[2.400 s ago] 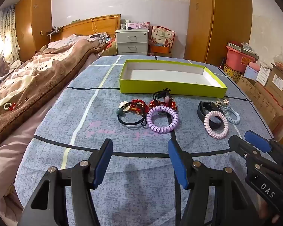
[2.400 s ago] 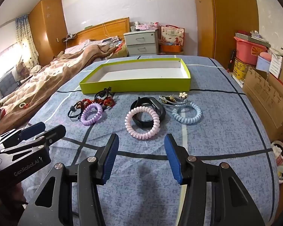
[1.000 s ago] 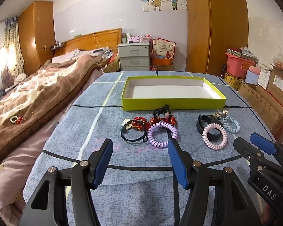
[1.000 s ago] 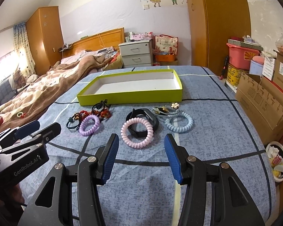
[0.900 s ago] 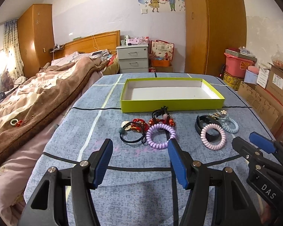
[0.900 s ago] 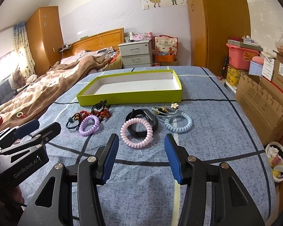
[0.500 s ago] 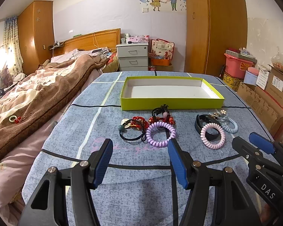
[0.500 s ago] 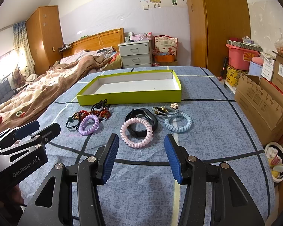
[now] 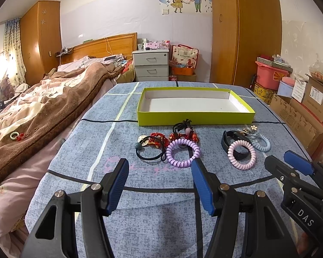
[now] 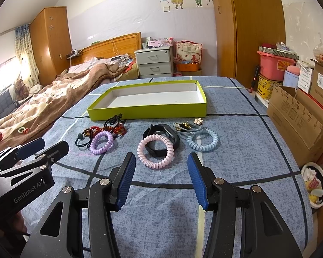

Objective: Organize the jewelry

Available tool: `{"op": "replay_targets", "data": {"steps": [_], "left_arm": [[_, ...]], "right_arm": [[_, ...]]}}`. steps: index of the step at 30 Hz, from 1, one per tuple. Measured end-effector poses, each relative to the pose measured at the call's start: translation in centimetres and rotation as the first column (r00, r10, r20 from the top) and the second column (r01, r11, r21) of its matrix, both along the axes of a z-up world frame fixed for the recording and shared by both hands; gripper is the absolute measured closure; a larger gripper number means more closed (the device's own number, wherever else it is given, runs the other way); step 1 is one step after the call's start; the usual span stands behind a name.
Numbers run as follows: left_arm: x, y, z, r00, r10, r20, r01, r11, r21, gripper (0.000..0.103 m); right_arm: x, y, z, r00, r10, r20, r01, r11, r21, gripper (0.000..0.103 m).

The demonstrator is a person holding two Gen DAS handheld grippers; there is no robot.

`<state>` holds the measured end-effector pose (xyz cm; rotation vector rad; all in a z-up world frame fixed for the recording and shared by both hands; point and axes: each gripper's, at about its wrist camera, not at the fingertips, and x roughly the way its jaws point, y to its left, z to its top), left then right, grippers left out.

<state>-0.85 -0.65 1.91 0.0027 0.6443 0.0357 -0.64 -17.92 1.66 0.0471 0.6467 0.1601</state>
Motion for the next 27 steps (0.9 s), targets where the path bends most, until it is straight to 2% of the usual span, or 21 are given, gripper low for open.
{"op": "replay_targets", "data": {"steps": [22, 27], "left_arm": [[0.28, 0.24, -0.28, 1.0, -0.003, -0.016, 0.003, 1.0, -0.009, 0.04], [0.9, 0.86, -0.58, 0.999, -0.018, -0.039, 0.017, 0.999, -0.031, 0.04]], "right_arm": [[0.19, 0.17, -0.17, 1.0, 0.006, -0.01, -0.006, 1.0, -0.005, 0.052], [0.81, -0.37, -0.26, 1.0, 0.012, -0.027, -0.011, 1.0, 0.012, 0.052]]}}
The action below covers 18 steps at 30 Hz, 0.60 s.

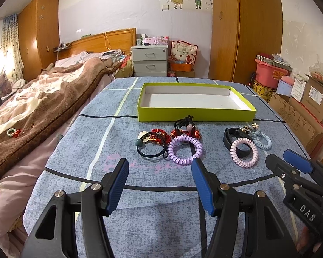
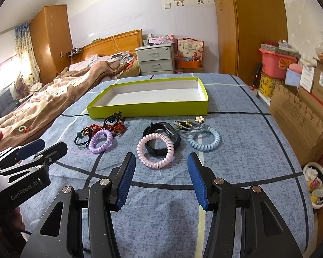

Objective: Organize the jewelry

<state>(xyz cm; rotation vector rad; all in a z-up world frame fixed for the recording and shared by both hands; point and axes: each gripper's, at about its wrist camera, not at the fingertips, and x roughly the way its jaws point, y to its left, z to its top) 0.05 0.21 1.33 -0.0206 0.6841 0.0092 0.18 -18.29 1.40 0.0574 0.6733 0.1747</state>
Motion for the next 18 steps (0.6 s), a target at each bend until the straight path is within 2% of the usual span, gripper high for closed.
{"op": "replay_targets", "data": {"steps": [4, 9, 12, 15, 18], "left_arm": [[0.9, 1.8, -0.5, 0.999, -0.013, -0.034, 0.01, 0.997, -0.082, 0.04], [1.9, 3.2, -0.7, 0.998, -0.011, -0.055, 0.008, 0.998, -0.066, 0.04], [2.6, 4.4, -1.1, 0.996, -0.022, -0.083, 0.012, 0.993, -0.117, 0.04], [3.0, 5.0, -1.6, 0.995, -0.015, -0.099, 0.005, 0.995, -0.099, 0.04], [3.6, 5.7, -1.9, 0.993, -0.024, -0.116, 0.008, 0.991, -0.136, 0.041]], "right_arm": [[1.1, -1.0, -0.3, 0.999, -0.019, -0.032, 0.02, 1.0, 0.012, 0.052], [2.9, -1.3, -1.0, 0.995, 0.011, -0.098, -0.009, 1.0, 0.024, 0.052], [3.6, -1.1, -1.5, 0.991, 0.028, -0.128, -0.026, 0.999, 0.021, 0.052], [4.3, -0.9, -1.7, 0.988, 0.053, -0.144, -0.048, 0.998, 0.036, 0.052], [5.0, -0.7, -2.4, 0.983, 0.058, -0.174, -0.054, 0.998, 0.031, 0.052]]}}
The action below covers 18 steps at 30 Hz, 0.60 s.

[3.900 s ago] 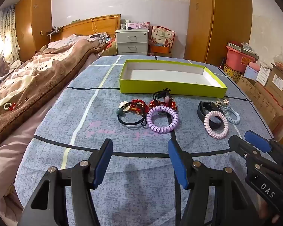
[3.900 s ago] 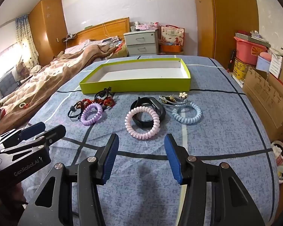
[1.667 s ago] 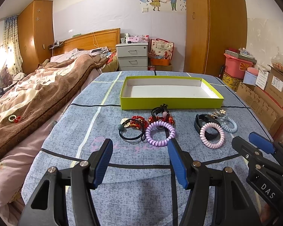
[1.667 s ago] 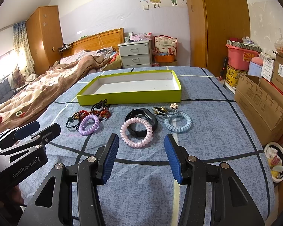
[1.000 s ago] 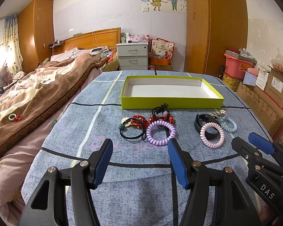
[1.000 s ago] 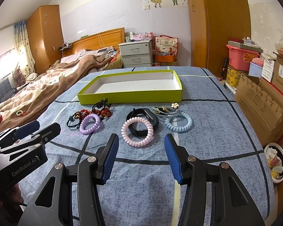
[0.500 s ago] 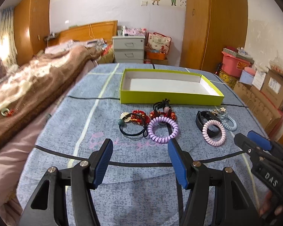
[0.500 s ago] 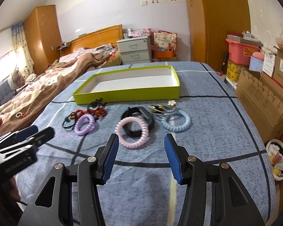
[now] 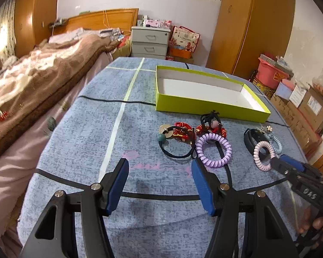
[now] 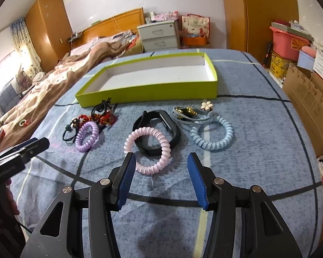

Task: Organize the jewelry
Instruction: 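Grasp the pink coil bracelet with the right gripper while the left gripper grasps the black beaded hair tie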

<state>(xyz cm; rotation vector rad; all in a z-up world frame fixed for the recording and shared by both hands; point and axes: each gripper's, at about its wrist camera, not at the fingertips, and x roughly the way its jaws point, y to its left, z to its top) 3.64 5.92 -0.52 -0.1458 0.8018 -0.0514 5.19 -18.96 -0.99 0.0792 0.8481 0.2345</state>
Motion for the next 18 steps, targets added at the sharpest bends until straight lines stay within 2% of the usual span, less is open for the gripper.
{"op": "replay_targets", "data": {"steps": [2, 6, 8, 11, 14, 18], "left_arm": [[0.2, 0.3, -0.1, 1.0, 0.009, -0.001, -0.009, 1.0, 0.006, 0.041], [1.0, 1.3, -0.4, 1.0, 0.004, -0.027, -0.005, 0.999, -0.047, 0.041], [1.4, 1.2, -0.4, 1.0, 0.005, -0.027, -0.006, 1.0, -0.025, 0.041], [2.0, 1.3, -0.4, 0.999, -0.009, -0.035, 0.007, 0.999, -0.037, 0.041], [2.9, 1.1, -0.6, 0.999, -0.01, -0.048, 0.009, 1.0, -0.007, 0.041], [3.8, 0.9, -0.7, 0.998, -0.033, -0.058, 0.033, 0.999, -0.005, 0.041]], "right_arm": [[0.2, 0.0, -0.3, 1.0, 0.004, -0.011, -0.004, 1.0, 0.001, 0.067], [0.6, -0.2, -0.6, 0.999, 0.001, -0.033, -0.001, 1.0, 0.016, 0.072], [0.7, -0.2, -0.6, 0.999, 0.001, -0.036, 0.0, 1.0, 0.018, 0.083], [1.0, -0.3, -0.7, 0.999, 0.002, -0.045, 0.0, 1.0, 0.029, 0.087], [1.1, -0.3, -0.8, 0.999, 0.0, -0.05, 0.001, 0.999, 0.035, 0.09], [1.3, -0.5, -0.8, 0.999, -0.002, -0.049, 0.004, 0.999, 0.045, 0.093]]}}
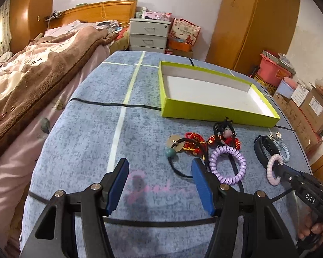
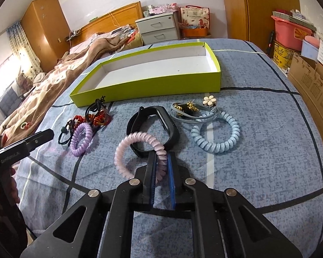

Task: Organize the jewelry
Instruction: 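Grasp the pink coil bracelet with the right gripper while the left gripper grasps the black beaded hair tie, then carry the pink coil with the right gripper while the left carries the hair tie into the box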

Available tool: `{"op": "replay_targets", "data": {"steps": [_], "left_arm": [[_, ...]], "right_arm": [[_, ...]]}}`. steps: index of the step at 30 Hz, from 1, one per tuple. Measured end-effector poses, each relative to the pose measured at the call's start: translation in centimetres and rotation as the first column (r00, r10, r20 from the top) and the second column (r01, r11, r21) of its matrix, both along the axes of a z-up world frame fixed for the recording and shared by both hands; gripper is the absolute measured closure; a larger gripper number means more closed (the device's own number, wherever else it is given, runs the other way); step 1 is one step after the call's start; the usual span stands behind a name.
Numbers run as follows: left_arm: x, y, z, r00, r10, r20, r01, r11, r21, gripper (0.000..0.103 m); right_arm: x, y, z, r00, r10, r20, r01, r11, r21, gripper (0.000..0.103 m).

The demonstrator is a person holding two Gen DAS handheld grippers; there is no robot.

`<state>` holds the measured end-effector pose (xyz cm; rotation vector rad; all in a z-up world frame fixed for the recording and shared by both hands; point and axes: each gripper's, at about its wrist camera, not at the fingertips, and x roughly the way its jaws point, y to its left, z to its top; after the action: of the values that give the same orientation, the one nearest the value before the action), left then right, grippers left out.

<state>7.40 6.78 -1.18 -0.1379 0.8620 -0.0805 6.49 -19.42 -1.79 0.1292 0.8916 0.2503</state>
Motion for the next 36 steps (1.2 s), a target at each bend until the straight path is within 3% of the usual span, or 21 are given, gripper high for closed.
{"op": "replay_targets", "data": {"steps": [5, 12, 17, 22, 26, 27, 31, 36], "left_arm": [[0.9, -0.5, -0.3, 1.0, -0.023, -0.019, 0.024, 1.0, 0.012, 0.041], [2.3, -1.0, -1.1, 0.998, -0.019, -0.052, 0.023, 0.997, 0.078, 0.053], [3.0, -1.2, -1.4, 0.997, -0.033, -0.069, 0.038, 0.996, 0.082, 0.053], [3.7, -2.0, -1.5, 0.997, -0.039, -0.07, 0.049, 0.988, 0.146, 0.053], [3.9, -2.0, -1.5, 0.997, -0.041, -0.068, 0.051, 0.989, 0.142, 0.053], [3.9, -2.0, -1.5, 0.997, -0.042, -0.068, 0.052, 0.989, 0.142, 0.056], [3.7, -2.2, -1.4, 0.996, -0.061, -0.061, 0.069, 0.988, 0.137, 0.082], [3.7, -2.0, -1.3, 0.996, -0.072, -0.061, 0.078, 0.991, 0.109, 0.089]], "right_arm": [[0.1, -0.5, 0.3, 1.0, -0.014, 0.006, 0.014, 1.0, 0.022, 0.093], [-0.2, -0.8, 1.5, 0.999, -0.006, 0.04, 0.004, 0.999, 0.049, 0.093], [-0.4, -0.9, 2.1, 0.998, -0.001, 0.06, -0.002, 0.998, 0.06, 0.093], [0.0, -1.0, 2.1, 0.998, -0.002, 0.058, -0.002, 0.998, 0.07, 0.093], [0.1, -0.9, 1.8, 0.999, 0.004, 0.052, -0.008, 0.997, 0.071, 0.093], [0.1, -0.9, 1.8, 0.999, 0.005, 0.051, -0.009, 0.997, 0.072, 0.093], [0.2, -0.7, 1.8, 0.999, 0.008, 0.049, -0.012, 0.997, 0.074, 0.093], [0.5, -0.6, 1.9, 0.999, 0.011, 0.044, -0.014, 0.997, 0.075, 0.093]]}}
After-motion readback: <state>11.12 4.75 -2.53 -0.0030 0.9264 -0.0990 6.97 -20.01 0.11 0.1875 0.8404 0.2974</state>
